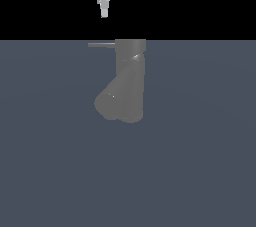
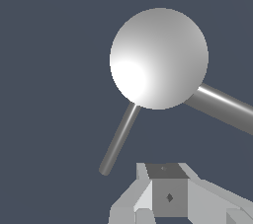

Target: Turn on the faucet by rotating a designated handle.

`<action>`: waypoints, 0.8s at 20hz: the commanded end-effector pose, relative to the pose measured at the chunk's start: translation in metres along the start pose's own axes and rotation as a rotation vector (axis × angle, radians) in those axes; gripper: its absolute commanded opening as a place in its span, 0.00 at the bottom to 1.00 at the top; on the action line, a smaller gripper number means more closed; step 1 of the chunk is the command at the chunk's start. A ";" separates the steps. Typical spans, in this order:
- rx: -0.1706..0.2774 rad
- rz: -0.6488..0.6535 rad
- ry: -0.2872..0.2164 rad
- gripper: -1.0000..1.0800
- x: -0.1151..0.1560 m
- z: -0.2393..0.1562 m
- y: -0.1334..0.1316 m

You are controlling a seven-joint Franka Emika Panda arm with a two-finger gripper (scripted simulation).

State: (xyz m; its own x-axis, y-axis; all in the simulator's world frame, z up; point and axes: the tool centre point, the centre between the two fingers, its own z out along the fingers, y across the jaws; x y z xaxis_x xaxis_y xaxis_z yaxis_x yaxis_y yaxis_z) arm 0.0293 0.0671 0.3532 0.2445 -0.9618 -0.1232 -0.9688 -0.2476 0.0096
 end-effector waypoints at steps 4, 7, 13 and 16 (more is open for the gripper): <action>0.003 0.141 0.031 0.00 -0.001 0.026 -0.027; 0.007 0.215 0.051 0.00 -0.002 0.040 -0.040; 0.019 0.331 0.086 0.00 -0.004 0.064 -0.061; 0.025 0.372 0.099 0.00 -0.005 0.073 -0.069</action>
State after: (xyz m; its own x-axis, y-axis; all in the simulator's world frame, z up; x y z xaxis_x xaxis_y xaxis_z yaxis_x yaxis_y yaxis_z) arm 0.0878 0.0960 0.2848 -0.1000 -0.9946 -0.0262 -0.9949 0.0997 0.0149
